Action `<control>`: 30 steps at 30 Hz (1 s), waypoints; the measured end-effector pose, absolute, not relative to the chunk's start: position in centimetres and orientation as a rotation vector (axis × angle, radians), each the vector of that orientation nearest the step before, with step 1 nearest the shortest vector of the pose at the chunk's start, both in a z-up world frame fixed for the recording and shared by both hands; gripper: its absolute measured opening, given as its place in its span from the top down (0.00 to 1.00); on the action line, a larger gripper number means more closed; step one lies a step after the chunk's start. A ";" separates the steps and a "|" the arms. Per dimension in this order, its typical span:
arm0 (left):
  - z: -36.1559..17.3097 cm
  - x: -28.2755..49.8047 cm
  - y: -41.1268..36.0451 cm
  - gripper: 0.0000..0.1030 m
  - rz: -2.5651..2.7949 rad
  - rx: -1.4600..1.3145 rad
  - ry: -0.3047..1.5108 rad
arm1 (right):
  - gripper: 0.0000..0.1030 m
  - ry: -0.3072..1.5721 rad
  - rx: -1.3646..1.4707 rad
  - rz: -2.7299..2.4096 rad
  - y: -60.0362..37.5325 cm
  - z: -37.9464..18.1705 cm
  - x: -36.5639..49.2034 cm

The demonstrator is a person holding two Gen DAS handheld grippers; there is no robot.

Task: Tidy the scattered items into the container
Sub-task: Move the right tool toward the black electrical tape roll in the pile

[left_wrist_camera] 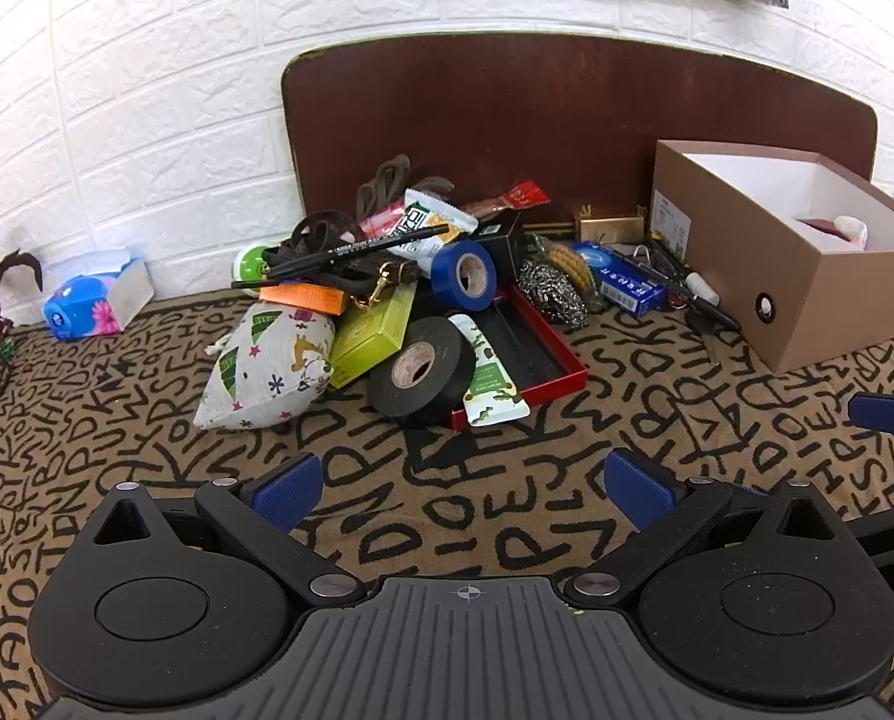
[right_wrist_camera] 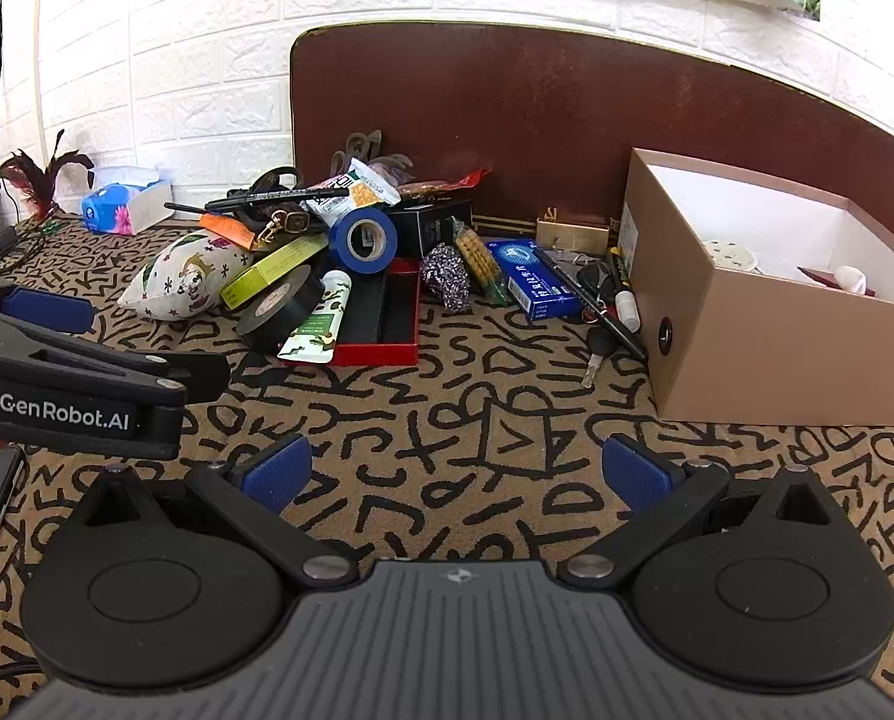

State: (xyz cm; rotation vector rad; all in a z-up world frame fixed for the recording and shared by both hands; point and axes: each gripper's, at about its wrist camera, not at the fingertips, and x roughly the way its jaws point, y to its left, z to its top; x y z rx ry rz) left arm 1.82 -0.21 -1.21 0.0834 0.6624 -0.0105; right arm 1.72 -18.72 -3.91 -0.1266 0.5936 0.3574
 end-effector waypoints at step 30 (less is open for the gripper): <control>-2.7 10.5 3.9 0.22 -0.147 -0.013 0.740 | 0.17 0.546 -0.167 0.569 -12.3 -5.3 8.4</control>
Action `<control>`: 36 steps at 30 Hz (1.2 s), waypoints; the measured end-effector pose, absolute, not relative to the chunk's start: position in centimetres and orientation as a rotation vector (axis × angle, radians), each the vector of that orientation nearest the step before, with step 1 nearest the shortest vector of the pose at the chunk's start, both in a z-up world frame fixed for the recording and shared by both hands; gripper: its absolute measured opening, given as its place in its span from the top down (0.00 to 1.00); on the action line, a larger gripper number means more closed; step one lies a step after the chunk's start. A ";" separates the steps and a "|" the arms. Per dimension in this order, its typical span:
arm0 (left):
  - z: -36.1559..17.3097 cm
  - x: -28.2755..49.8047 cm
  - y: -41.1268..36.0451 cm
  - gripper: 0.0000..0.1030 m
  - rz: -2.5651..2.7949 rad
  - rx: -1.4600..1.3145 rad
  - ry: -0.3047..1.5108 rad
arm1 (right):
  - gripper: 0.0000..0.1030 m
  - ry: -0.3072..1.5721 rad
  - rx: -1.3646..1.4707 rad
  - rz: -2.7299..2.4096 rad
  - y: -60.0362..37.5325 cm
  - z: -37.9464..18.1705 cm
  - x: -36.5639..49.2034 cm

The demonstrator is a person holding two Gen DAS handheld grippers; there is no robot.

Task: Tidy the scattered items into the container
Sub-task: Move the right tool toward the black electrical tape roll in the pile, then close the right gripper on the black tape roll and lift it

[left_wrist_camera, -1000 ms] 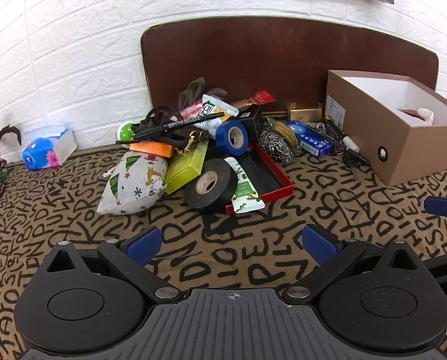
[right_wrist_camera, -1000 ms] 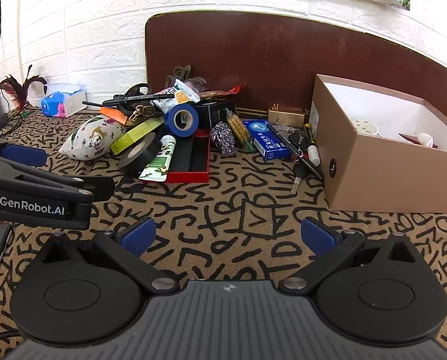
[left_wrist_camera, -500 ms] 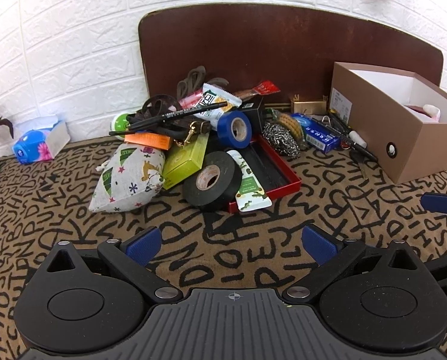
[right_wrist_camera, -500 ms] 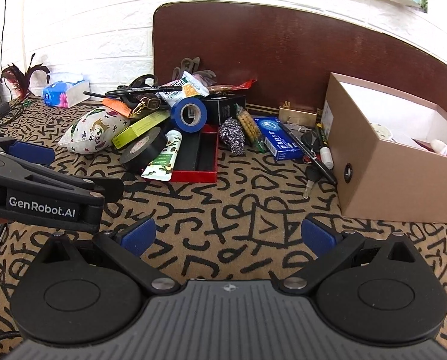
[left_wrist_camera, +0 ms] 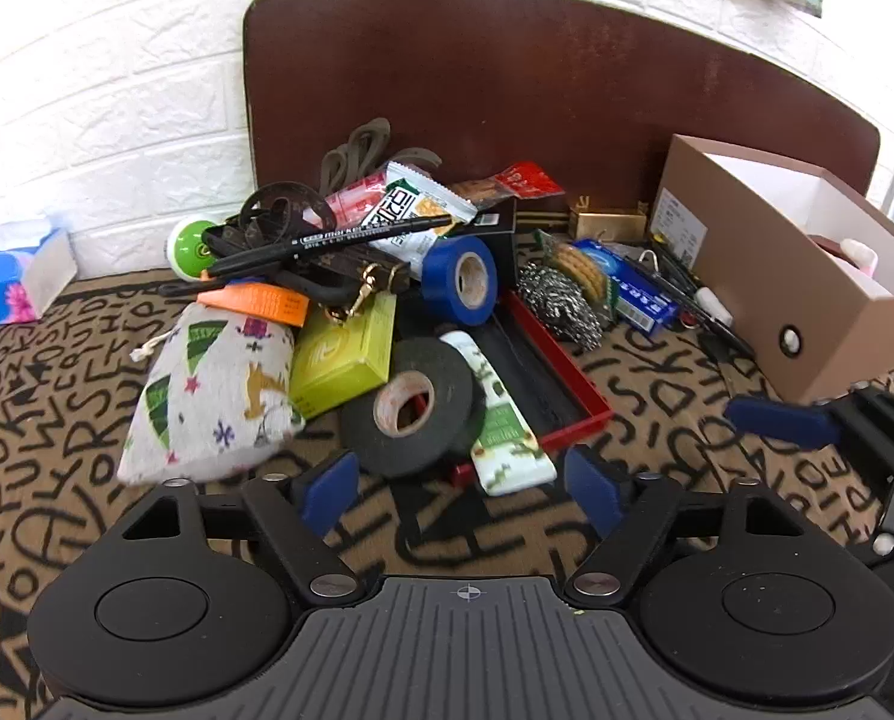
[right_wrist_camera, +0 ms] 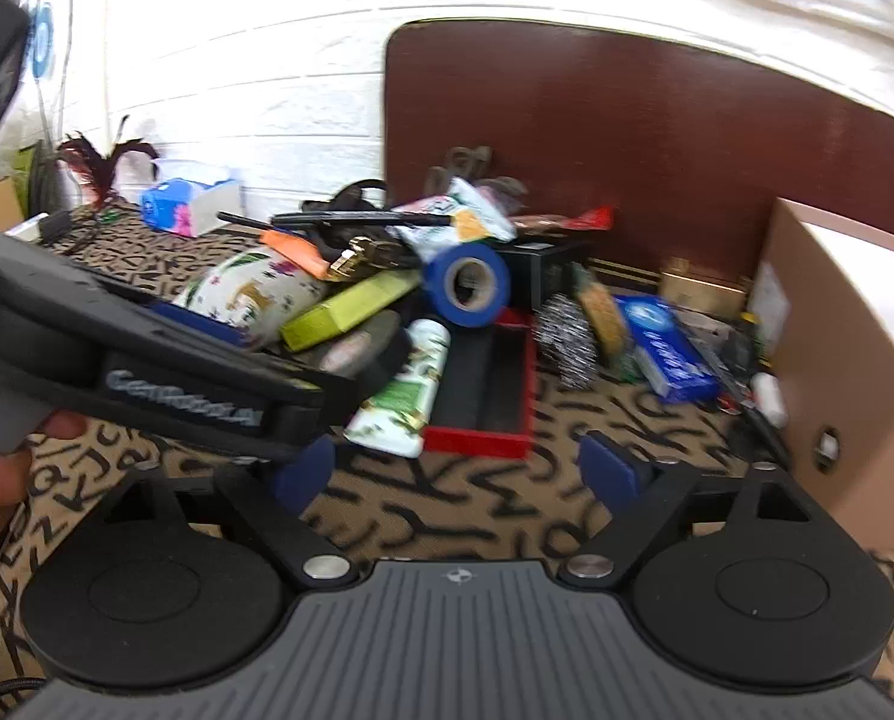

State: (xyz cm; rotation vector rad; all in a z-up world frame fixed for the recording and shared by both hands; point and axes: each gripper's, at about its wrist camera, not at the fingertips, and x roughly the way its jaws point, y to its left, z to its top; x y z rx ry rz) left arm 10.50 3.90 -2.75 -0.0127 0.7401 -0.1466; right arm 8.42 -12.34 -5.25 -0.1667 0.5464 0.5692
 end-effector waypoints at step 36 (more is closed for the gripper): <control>-3.8 14.4 3.9 0.53 -0.286 -0.038 0.840 | 0.57 0.529 -0.229 0.719 -8.0 -5.5 11.1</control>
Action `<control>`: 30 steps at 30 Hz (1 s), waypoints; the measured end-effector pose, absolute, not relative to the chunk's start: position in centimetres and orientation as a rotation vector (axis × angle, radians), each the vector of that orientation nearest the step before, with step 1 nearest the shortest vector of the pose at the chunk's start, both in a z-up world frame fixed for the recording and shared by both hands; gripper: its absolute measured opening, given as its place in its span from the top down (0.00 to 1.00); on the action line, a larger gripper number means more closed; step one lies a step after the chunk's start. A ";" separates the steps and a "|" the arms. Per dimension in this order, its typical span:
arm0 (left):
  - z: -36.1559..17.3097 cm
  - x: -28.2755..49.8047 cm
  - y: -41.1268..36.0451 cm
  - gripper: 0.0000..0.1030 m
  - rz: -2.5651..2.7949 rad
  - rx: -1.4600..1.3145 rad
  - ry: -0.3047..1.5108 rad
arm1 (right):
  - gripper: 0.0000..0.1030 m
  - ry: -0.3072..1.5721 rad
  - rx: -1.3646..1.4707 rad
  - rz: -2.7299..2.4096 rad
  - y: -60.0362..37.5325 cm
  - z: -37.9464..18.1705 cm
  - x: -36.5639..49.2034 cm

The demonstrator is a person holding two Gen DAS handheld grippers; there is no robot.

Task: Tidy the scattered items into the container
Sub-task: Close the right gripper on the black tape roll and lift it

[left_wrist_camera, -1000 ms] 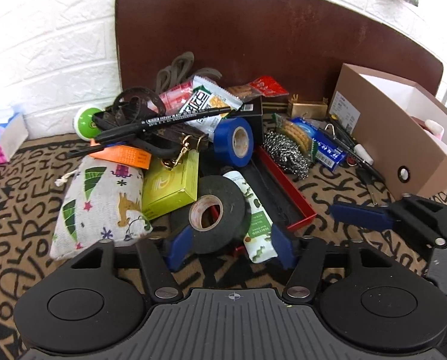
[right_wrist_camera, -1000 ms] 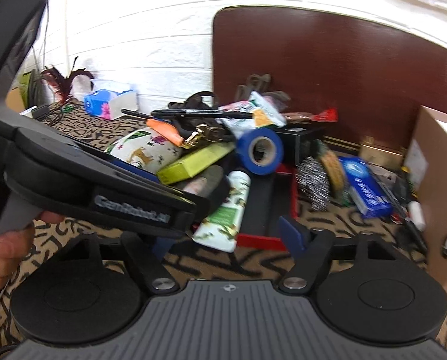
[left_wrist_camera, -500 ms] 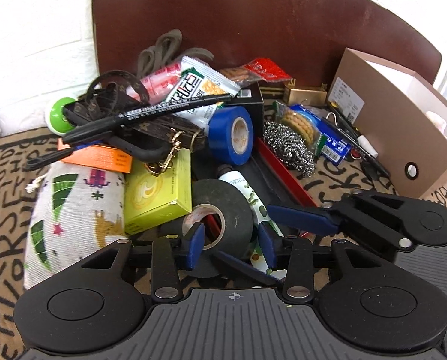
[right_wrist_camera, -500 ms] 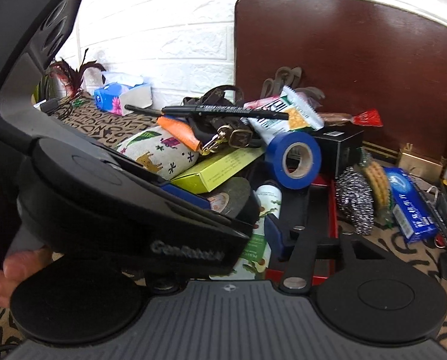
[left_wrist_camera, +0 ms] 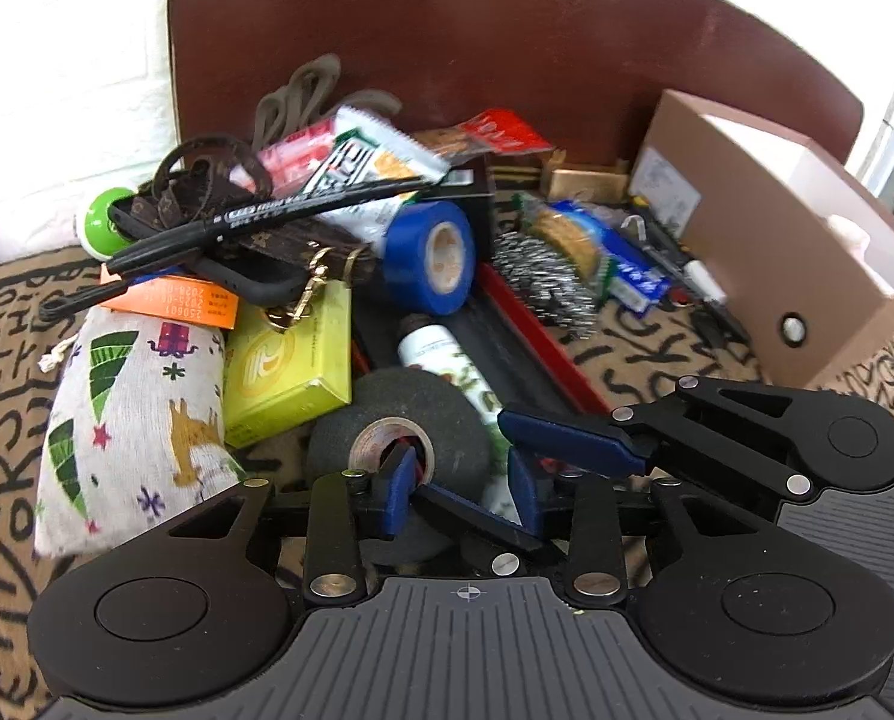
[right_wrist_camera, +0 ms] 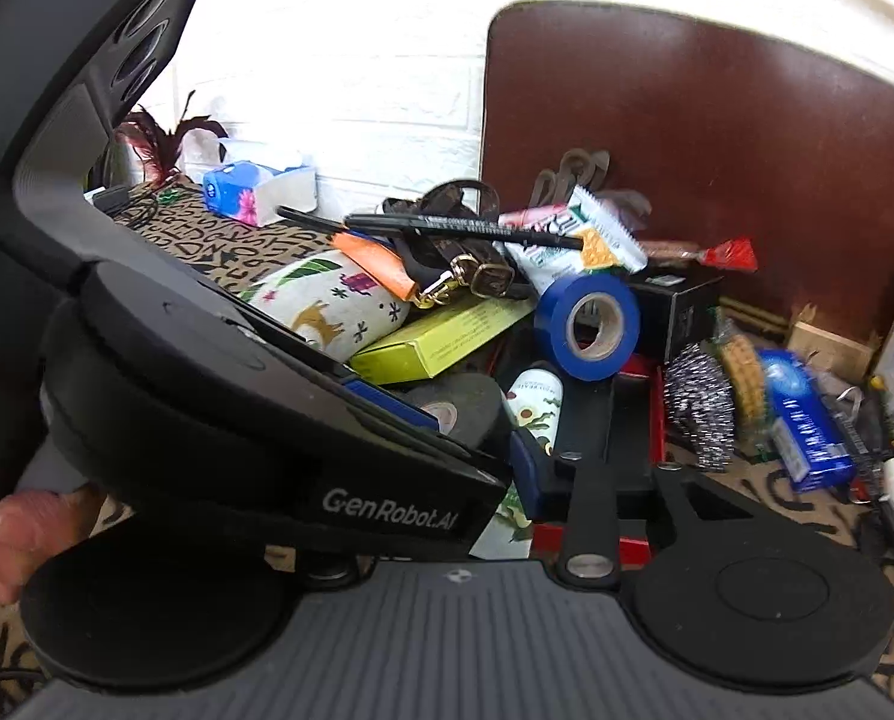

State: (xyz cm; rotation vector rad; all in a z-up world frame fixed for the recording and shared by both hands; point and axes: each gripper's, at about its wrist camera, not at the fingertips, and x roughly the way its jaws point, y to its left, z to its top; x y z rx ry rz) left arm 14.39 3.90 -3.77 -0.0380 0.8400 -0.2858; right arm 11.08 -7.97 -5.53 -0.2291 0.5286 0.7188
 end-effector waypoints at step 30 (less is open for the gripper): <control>-4.9 13.7 9.2 0.33 -0.101 -0.293 0.816 | 0.53 0.532 -0.213 0.668 -7.9 -6.1 10.2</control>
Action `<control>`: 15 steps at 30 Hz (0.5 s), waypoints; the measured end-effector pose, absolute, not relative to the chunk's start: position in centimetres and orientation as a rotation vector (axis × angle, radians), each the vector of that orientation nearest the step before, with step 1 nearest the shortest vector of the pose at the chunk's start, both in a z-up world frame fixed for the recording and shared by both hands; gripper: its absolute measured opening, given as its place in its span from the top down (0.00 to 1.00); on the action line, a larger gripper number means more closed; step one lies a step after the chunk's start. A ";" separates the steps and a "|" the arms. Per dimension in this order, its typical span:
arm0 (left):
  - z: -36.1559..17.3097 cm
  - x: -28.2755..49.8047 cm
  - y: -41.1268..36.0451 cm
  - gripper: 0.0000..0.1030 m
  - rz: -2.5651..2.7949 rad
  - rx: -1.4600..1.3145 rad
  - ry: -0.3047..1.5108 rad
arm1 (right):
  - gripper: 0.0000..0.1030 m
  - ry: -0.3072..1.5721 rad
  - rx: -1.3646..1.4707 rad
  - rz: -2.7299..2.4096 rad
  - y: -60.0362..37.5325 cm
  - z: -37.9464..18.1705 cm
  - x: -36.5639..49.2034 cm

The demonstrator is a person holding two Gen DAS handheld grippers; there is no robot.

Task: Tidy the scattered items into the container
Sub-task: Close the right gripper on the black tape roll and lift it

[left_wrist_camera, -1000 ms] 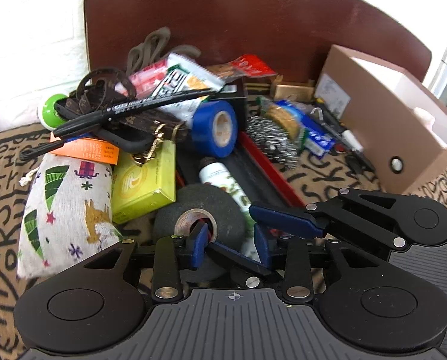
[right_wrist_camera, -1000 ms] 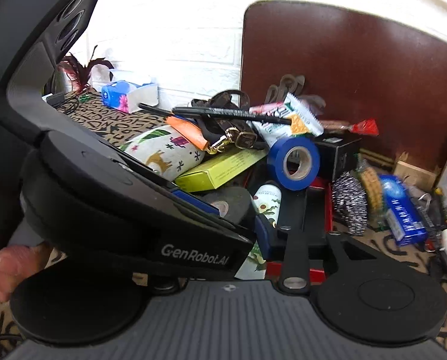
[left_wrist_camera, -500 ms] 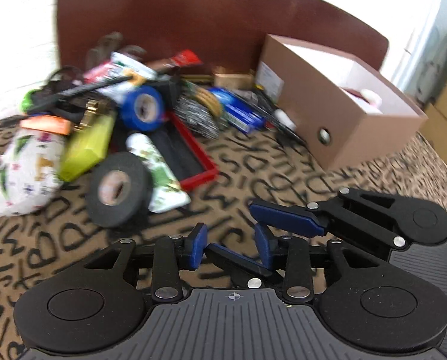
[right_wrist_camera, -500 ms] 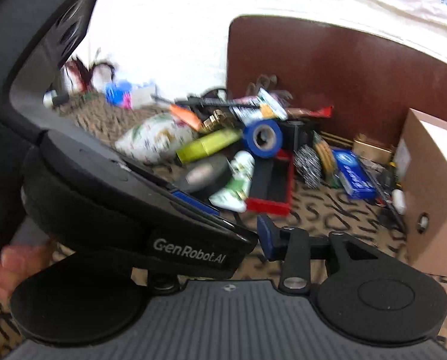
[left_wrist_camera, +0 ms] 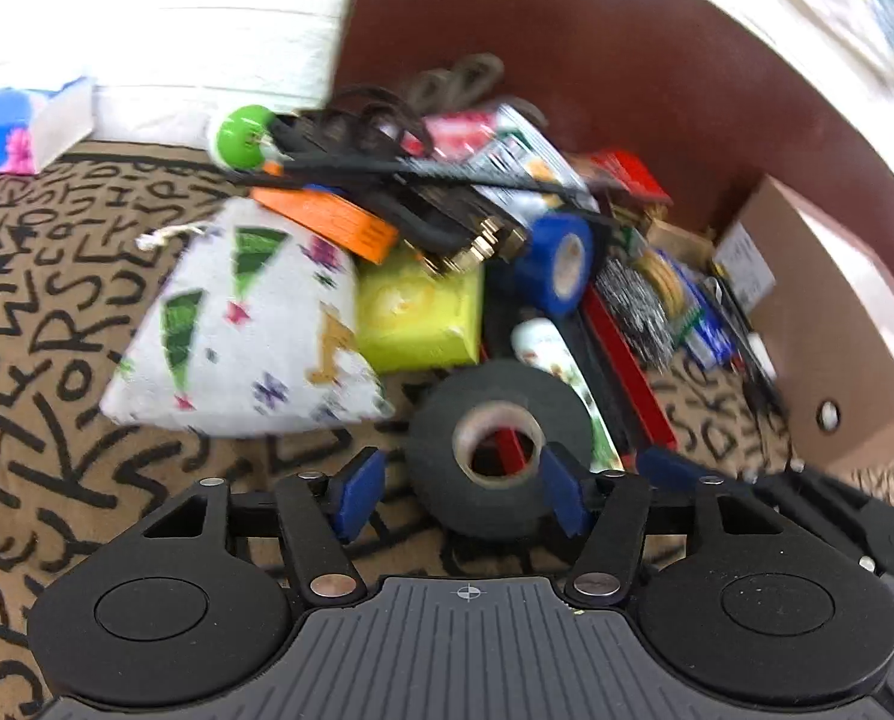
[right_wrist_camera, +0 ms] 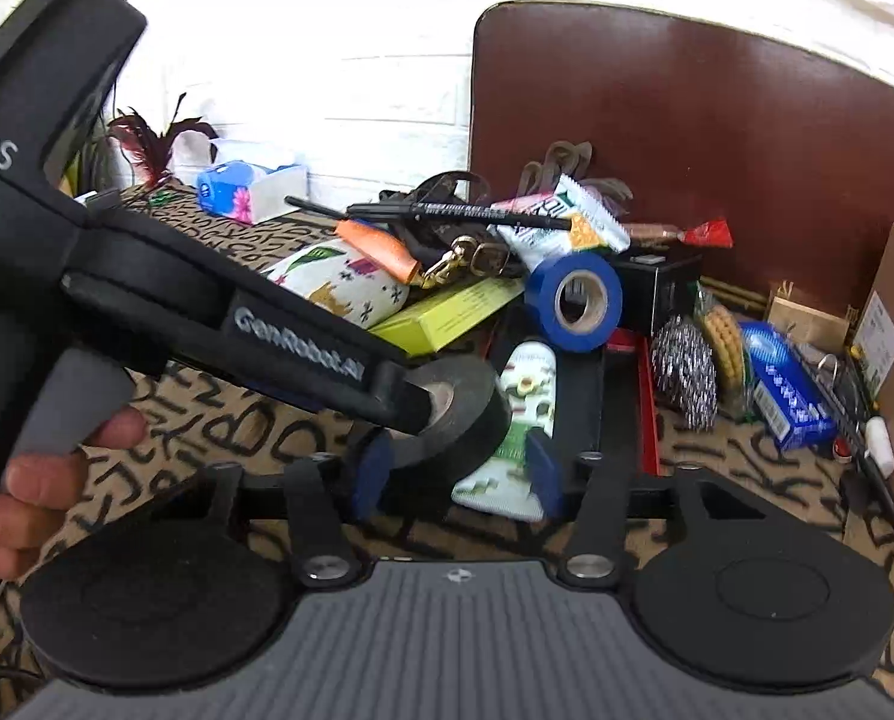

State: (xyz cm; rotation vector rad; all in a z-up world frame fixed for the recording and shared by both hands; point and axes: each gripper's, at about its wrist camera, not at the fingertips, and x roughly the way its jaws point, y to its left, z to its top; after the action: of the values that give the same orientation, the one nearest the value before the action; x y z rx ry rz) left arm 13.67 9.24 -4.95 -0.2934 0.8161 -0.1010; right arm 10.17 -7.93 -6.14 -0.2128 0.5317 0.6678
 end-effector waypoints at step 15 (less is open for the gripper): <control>-7.1 15.9 10.8 0.50 -0.142 -0.288 0.865 | 0.63 0.593 -0.147 0.664 -7.0 -6.8 13.0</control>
State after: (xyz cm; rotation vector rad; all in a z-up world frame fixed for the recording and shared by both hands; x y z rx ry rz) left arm 15.92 10.84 -7.14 -0.2881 0.8648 -0.1423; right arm 13.03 -6.97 -6.83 -0.1467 0.5934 0.6635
